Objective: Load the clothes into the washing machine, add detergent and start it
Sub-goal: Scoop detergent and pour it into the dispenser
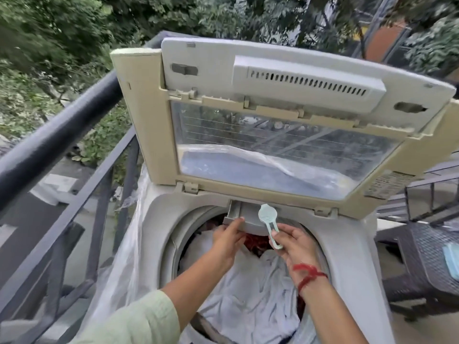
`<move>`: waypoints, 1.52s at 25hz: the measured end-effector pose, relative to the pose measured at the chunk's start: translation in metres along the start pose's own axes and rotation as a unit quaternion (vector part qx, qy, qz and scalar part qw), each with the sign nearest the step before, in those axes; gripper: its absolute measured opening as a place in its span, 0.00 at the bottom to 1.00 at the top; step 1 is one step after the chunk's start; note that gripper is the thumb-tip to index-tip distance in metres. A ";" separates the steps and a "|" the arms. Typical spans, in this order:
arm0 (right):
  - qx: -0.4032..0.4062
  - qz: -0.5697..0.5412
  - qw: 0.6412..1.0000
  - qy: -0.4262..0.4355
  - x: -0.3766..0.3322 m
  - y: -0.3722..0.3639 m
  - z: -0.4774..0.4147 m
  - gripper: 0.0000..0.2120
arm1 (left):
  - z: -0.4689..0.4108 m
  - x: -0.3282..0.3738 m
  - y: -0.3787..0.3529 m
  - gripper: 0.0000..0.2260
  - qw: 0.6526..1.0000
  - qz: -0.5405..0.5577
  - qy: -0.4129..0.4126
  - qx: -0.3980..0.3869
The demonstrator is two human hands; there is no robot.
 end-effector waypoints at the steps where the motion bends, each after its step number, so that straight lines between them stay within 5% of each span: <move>1: 0.007 0.028 1.000 0.012 0.001 -0.003 -0.005 0.09 | 0.000 0.000 0.000 0.14 1.000 0.003 -0.001 -0.004; 8: 0.072 0.262 0.937 0.221 -0.018 -0.013 0.002 0.13 | -0.002 -0.010 0.004 0.15 0.998 0.056 0.010 -0.011; 14: 0.092 0.413 0.813 0.401 -0.045 -0.035 0.027 0.09 | -0.002 -0.007 0.009 0.17 0.999 0.043 0.012 -0.013; 20: 0.103 0.546 0.631 0.541 -0.060 -0.055 0.055 0.13 | 0.000 -0.008 0.010 0.22 0.999 0.047 0.014 -0.011; 24: 0.109 0.571 0.588 0.562 -0.061 -0.054 0.063 0.13 | 0.004 -0.008 0.013 0.20 0.998 0.055 0.026 -0.022; 31: 0.119 0.564 0.612 0.542 -0.059 -0.047 0.060 0.16 | 0.011 -0.005 0.014 0.11 0.999 0.026 0.039 -0.020; 34: 0.143 0.439 0.813 0.356 -0.045 -0.005 0.026 0.16 | 0.014 0.000 0.018 0.09 0.999 0.007 0.042 -0.015; 36: 0.150 0.153 0.962 0.167 -0.013 0.030 0.004 0.10 | 0.016 0.001 0.026 0.12 0.999 0.017 0.042 -0.001; 38: 0.099 -0.163 0.981 -0.020 0.032 0.024 0.001 0.06 | 0.018 0.001 0.035 0.17 0.999 0.026 0.042 0.020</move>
Point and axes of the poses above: each hand's wrist, its own z-axis away from the middle knuckle, its own y-axis out of the back of the hand, x = y × z, the point moved 10 cm from there along -z, towards the middle knuckle, and after that the axes turned 3 degrees about x, right-handed, at the moved point
